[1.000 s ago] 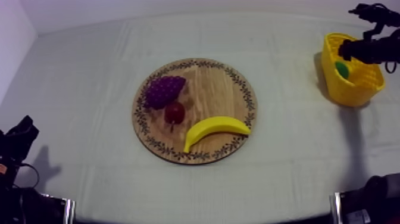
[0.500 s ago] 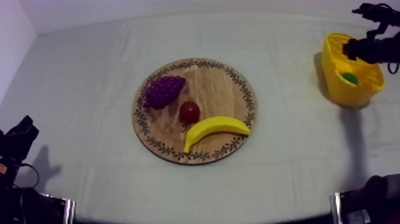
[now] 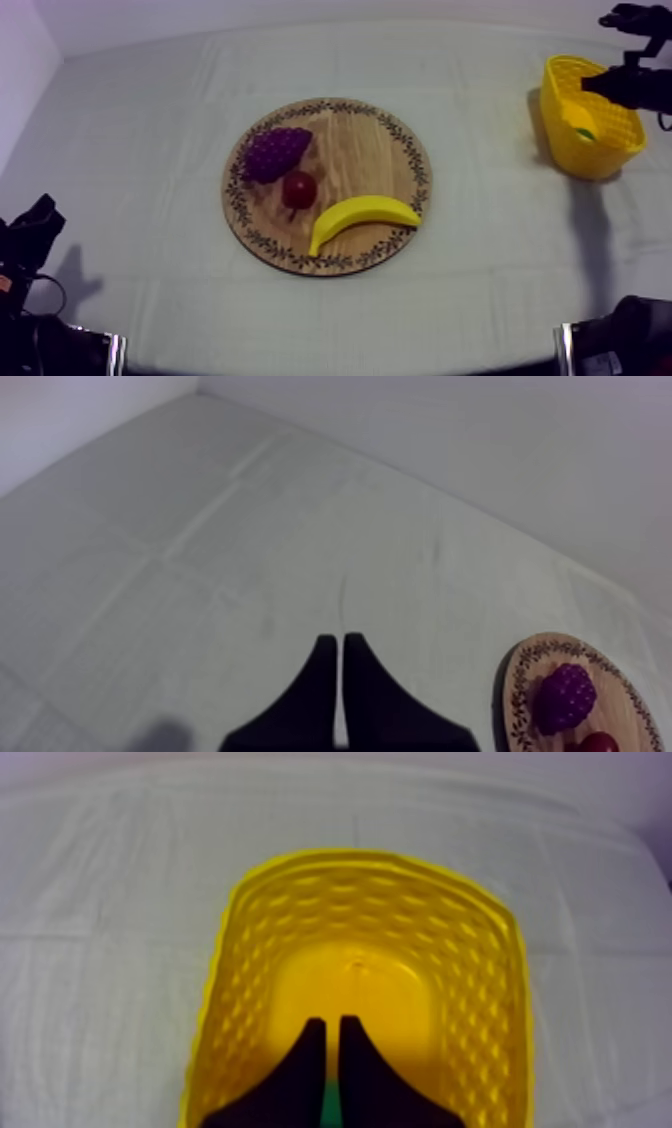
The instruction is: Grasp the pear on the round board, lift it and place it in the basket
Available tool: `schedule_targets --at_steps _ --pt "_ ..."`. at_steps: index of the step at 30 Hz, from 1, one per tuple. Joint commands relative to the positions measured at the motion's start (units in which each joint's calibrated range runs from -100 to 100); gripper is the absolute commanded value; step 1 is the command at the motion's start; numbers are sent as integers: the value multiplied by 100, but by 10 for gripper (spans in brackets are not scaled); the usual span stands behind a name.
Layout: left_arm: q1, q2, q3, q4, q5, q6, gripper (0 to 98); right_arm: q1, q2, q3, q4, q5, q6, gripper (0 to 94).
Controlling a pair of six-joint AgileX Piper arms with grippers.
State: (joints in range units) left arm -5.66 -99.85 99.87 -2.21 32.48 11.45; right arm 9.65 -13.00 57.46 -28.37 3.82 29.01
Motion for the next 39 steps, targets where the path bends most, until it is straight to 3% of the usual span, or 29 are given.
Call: schedule_targets --at_steps 1,9,15,18,23,27,35,39 --pt "-2 2 2 -2 1 0 1 -44 -550 320 -122 -129 -10 6" --pt "-2 2 2 -2 1 0 1 -263 -2757 1967 -230 -213 124 4" --pt "-2 2 2 -2 1 0 1 -165 -4784 3159 -240 428 497 3" --pt "-2 2 2 -2 1 0 1 83 -5633 3406 -237 1006 655 2" --pt "-2 2 2 -2 1 0 1 172 -6662 3697 -181 1376 800 2" --pt "-2 2 2 -2 1 -2 1 145 -7255 3831 415 1724 259 2" --pt "-2 2 2 -2 1 1 1 -96 -8184 4004 2128 3209 -1624 2" --pt "-2 2 2 -2 1 2 1 -184 -8253 4100 2572 3509 -2164 4"
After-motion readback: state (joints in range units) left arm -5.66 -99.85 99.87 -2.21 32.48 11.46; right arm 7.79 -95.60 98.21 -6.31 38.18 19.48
